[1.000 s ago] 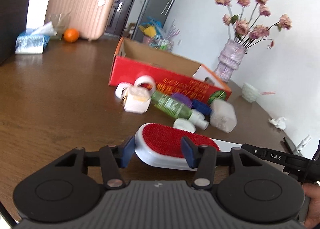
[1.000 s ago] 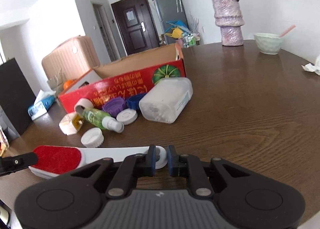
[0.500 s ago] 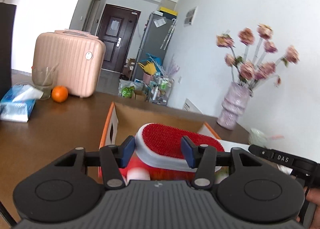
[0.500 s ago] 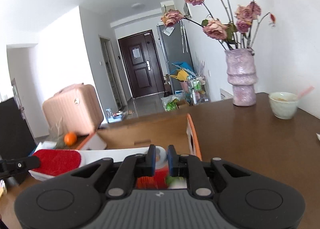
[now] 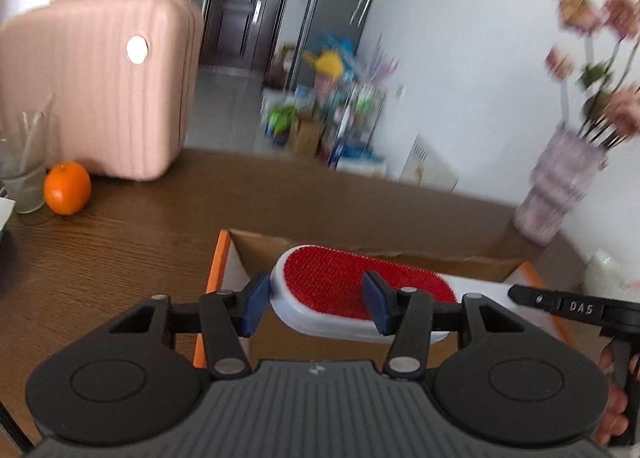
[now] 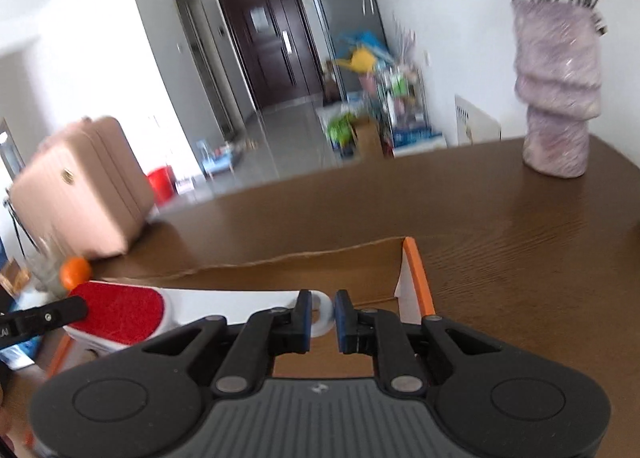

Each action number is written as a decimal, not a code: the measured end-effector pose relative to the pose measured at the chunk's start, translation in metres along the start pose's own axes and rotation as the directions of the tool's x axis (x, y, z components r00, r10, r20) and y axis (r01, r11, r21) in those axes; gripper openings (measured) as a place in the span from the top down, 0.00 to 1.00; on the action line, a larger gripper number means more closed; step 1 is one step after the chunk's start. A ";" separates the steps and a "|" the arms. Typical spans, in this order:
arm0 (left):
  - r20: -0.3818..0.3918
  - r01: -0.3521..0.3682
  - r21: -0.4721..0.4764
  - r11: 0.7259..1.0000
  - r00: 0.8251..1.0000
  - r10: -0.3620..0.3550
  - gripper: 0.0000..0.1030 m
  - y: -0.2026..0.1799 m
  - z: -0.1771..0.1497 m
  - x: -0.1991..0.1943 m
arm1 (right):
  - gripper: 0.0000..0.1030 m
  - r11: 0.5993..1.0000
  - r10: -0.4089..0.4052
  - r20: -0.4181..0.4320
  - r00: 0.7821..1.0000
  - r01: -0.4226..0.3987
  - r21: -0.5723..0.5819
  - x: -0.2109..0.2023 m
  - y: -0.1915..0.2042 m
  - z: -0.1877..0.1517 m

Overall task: Organize rigid objects
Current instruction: 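Carry the lint brush with both tools into the cardboard box and open both, then lift both tools out of the box back toward the table items, then grasp the beige cube plug with left tool while right tool grasps a white bottle cap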

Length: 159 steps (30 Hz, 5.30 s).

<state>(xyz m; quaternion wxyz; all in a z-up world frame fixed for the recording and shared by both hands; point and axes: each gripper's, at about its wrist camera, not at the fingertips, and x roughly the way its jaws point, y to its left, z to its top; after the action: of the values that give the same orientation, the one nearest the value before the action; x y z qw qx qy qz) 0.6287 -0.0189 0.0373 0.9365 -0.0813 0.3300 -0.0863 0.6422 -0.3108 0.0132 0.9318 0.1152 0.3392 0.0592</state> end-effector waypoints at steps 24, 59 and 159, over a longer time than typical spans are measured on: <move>0.234 -0.209 0.200 0.957 0.959 0.160 0.03 0.017 -0.019 -0.173 | 0.16 0.918 -0.065 0.164 0.984 0.123 -0.376 -0.177 0.032 -0.001; 0.443 -0.088 0.158 0.983 0.897 0.009 0.00 0.016 -0.262 -0.429 | 0.00 0.894 0.131 0.315 0.940 0.025 -0.447 -0.417 0.053 -0.249; 0.043 -0.011 0.119 0.993 0.999 0.006 0.62 0.008 -0.264 -0.243 | 0.62 0.947 0.054 0.041 0.998 -0.038 -0.320 -0.252 0.075 -0.282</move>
<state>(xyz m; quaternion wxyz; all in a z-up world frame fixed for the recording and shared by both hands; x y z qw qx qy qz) 0.2768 0.0159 -0.0205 0.9468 -0.0258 0.3047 -0.0999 0.2655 -0.2366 -0.0212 0.9445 -0.0276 0.2994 0.1323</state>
